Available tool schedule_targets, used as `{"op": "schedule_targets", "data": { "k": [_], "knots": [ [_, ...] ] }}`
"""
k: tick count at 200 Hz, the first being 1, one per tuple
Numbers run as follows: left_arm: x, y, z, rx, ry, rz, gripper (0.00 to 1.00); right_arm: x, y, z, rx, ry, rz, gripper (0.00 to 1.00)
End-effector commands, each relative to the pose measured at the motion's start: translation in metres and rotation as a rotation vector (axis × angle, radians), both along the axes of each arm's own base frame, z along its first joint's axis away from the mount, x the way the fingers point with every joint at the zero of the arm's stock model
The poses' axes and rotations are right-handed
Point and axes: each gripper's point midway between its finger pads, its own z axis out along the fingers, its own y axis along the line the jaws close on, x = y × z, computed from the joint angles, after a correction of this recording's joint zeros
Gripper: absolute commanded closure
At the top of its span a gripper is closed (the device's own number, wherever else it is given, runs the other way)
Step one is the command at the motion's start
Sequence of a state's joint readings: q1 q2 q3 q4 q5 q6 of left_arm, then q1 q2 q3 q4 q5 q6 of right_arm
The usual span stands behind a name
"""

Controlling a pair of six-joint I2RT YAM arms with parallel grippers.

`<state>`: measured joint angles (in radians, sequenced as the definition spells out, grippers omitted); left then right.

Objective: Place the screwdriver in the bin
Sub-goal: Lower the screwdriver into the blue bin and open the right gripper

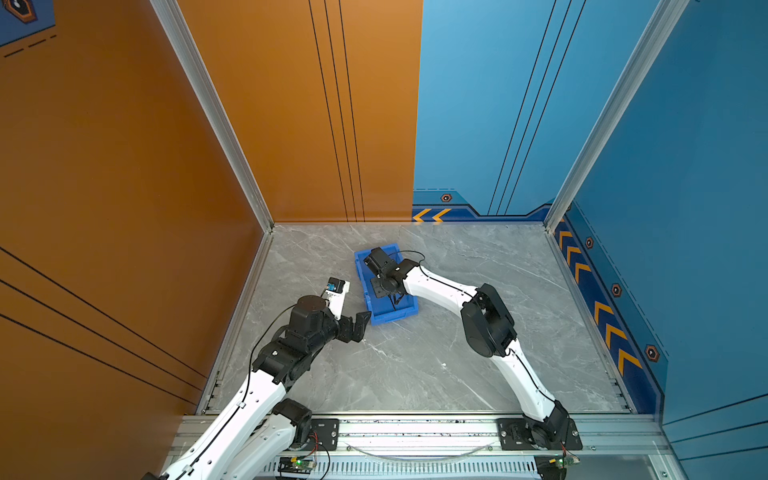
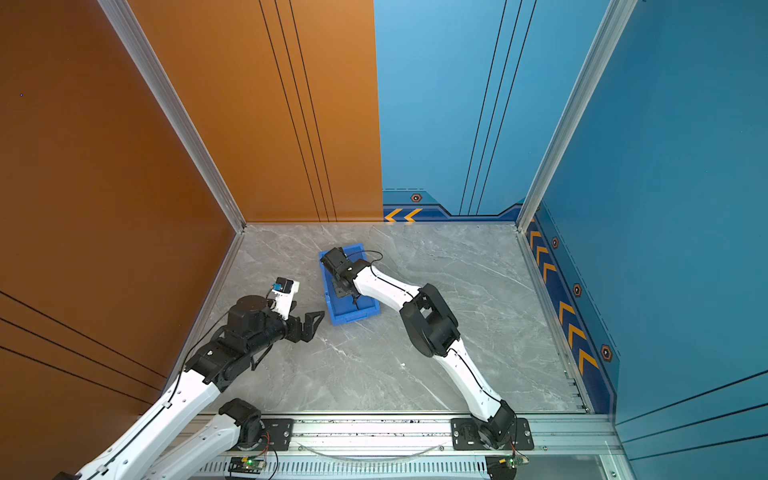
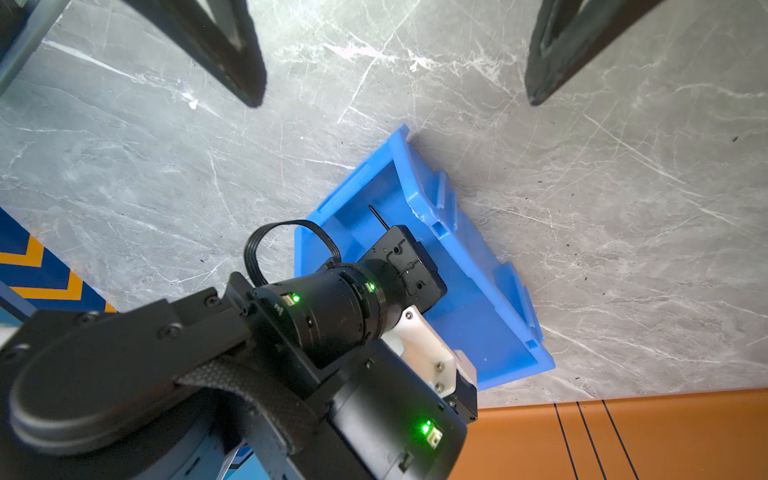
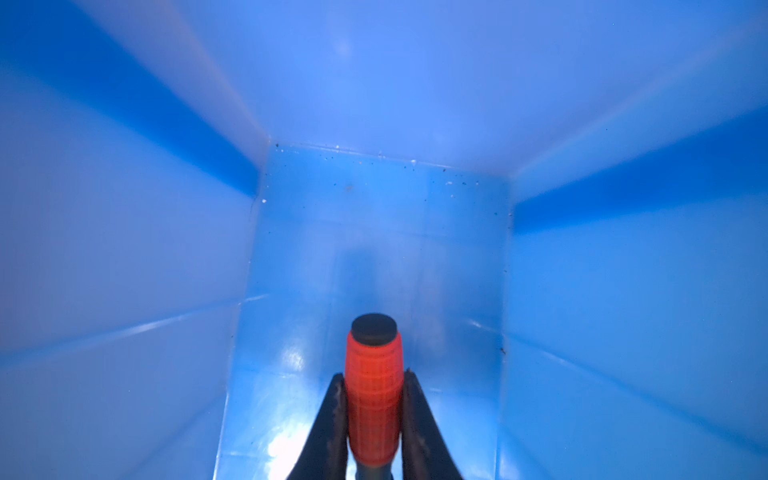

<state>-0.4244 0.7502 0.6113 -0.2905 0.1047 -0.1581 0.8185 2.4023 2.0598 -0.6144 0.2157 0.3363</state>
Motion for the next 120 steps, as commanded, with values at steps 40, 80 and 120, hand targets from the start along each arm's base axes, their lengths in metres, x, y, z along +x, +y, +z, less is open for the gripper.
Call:
{"op": "schedule_targets", "data": {
  "k": [40,80,120],
  "knots": [
    [-0.007,0.005,-0.006,0.023,0.017,0.022,0.02,-0.006,-0.013,-0.028,-0.087,0.023,-0.021,0.92],
    [-0.008,0.016,0.002,0.043,-0.025,0.067,0.02,-0.006,-0.014,-0.027,-0.091,0.02,-0.025,0.82],
    [-0.009,0.018,0.004,0.052,-0.035,0.072,0.02,-0.008,-0.011,-0.012,-0.089,-0.013,-0.02,0.7]
  ]
}}
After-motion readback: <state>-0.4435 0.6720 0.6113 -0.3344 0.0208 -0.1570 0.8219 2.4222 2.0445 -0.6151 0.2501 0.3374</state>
